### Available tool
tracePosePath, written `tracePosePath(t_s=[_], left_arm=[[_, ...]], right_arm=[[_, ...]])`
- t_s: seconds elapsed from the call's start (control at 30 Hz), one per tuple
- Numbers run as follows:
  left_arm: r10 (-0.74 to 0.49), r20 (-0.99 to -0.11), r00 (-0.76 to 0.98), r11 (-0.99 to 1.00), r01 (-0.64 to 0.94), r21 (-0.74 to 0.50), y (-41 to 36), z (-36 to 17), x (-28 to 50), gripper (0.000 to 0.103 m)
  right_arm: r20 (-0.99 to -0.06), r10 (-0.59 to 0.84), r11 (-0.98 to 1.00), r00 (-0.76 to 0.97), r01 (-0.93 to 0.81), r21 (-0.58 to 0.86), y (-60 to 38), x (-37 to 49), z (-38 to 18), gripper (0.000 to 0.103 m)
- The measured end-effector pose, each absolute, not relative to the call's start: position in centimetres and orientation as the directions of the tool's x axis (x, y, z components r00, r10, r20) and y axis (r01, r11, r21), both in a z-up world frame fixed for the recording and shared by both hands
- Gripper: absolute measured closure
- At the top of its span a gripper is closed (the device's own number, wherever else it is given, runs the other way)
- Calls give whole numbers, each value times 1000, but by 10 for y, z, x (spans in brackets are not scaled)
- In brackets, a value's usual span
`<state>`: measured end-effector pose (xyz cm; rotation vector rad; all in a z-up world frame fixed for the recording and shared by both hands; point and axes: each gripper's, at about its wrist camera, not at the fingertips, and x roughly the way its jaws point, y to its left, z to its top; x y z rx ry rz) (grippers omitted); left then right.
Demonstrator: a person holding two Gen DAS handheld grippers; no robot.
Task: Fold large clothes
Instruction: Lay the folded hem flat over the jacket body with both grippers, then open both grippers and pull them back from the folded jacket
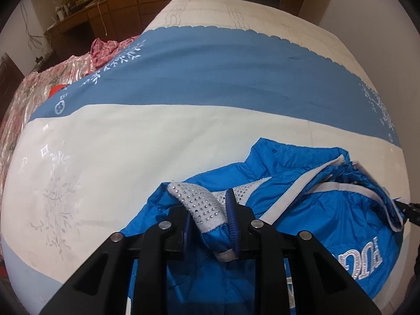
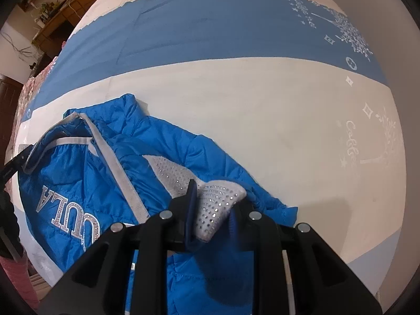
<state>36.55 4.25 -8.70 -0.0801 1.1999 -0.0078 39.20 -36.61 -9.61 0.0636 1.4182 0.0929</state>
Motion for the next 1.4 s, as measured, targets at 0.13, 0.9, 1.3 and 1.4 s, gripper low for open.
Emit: tracePosePath(t_s=[0.13,0.9,1.3,1.4], left_arm=[[-43,-935,352,997,-38,-60,42,-95,369,79],[-18,-925,379,999,-38,-35,37,-99,367,78],[-197,-912,359,971,-56,-232,66,-72,362,73],[-197,-912,359,975,-27,-221,62,-66,359,71]], right_arm=[[-984,109,994,140,-16,108,-369,394,-104,82],[-985,36,998,167,-48,28,-346,383,-109,81],[-984,31,998,177,-64,20,-339,378,-96,81],[-984,27,997,178,-73,14,-338,374,-90,81]])
